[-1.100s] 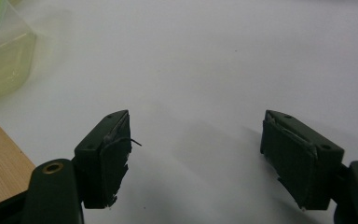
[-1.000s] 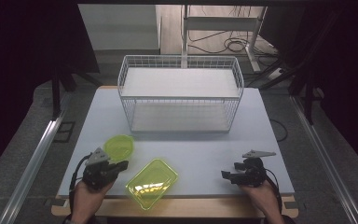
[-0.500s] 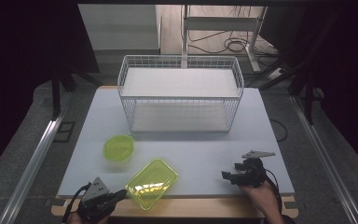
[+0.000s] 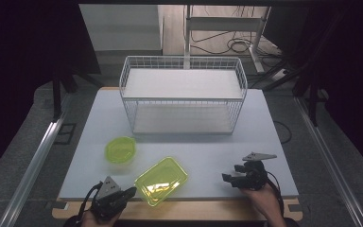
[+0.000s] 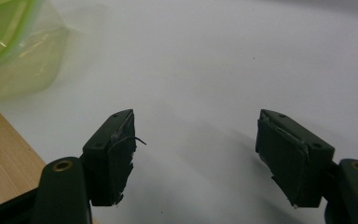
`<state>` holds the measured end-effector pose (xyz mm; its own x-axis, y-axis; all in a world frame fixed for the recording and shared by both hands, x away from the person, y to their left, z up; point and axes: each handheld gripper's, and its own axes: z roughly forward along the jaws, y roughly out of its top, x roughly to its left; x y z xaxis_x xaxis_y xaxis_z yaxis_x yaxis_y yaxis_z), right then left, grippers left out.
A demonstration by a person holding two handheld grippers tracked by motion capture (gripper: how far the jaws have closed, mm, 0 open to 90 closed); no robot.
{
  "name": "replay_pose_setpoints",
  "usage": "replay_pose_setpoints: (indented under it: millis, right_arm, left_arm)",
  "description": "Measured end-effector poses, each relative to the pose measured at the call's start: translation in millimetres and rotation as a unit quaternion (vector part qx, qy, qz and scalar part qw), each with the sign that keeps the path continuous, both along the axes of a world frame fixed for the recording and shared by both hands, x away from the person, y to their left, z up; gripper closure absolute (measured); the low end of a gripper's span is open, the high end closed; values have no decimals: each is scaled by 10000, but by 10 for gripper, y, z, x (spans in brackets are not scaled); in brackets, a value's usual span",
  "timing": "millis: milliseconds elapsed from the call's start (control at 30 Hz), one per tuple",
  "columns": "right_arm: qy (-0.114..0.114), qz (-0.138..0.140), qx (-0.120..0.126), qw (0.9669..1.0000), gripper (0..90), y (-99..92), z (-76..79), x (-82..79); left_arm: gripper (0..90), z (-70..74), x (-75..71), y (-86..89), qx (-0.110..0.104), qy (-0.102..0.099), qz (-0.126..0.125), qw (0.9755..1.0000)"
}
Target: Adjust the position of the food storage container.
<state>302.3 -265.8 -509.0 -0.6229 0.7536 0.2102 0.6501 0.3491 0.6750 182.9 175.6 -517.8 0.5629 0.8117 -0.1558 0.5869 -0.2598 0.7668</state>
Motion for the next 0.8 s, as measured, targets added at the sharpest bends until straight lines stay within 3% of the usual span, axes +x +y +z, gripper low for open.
replay_pose_setpoints:
  millis: [233, 633, 800]
  right_arm:
    - [-33, 87, -14, 10000, 327, 35, 15, -5]
    - [10, 94, 9, 10000, 351, 20, 13, 1]
    - [-1, 75, 32, 10000, 350, -5, 14, 3]
  left_arm:
    - [886, -6, 211, -116, -94, 41, -39, 9999]
    - [878, 5, 629, -384, 11, 54, -345, 9994]
    - [873, 1, 692, -493, -31, 58, -466, 9989]
